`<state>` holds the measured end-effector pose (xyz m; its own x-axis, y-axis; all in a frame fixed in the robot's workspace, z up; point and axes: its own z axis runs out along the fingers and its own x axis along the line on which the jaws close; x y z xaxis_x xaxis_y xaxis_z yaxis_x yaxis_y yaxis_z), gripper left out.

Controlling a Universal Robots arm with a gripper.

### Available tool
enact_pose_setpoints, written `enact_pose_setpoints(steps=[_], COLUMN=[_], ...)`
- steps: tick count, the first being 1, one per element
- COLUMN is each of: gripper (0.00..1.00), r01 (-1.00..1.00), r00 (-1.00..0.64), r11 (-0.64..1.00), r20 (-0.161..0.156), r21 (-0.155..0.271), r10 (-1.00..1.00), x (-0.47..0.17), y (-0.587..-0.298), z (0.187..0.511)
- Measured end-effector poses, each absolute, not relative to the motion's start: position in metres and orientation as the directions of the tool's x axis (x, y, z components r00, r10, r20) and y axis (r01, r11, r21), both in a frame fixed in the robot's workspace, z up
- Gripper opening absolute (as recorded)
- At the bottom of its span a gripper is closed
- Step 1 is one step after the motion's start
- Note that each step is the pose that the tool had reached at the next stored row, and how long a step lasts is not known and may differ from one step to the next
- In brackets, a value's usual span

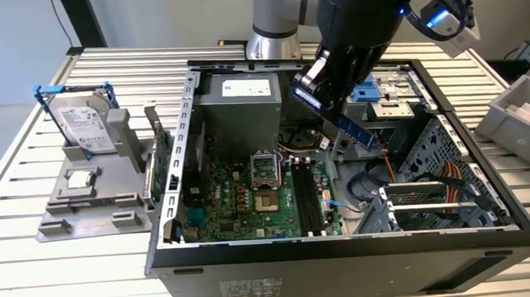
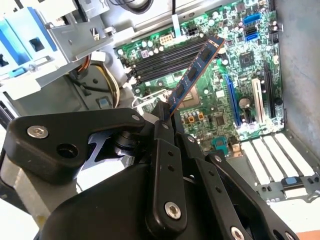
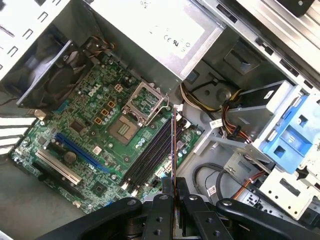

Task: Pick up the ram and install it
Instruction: 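Pick up the ram and move it above insertion slot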

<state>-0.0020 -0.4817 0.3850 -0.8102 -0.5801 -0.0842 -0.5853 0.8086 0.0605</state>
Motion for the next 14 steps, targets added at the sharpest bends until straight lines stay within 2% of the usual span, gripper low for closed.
enact_pose_setpoints(steps=[14], gripper=[0.0], r01=[-0.479], r00=[-0.877], r11=[0.876], r20=[-0.084], r21=[0.06], r10=[-0.473], x=[-0.002], y=[-0.4816], z=[0.385])
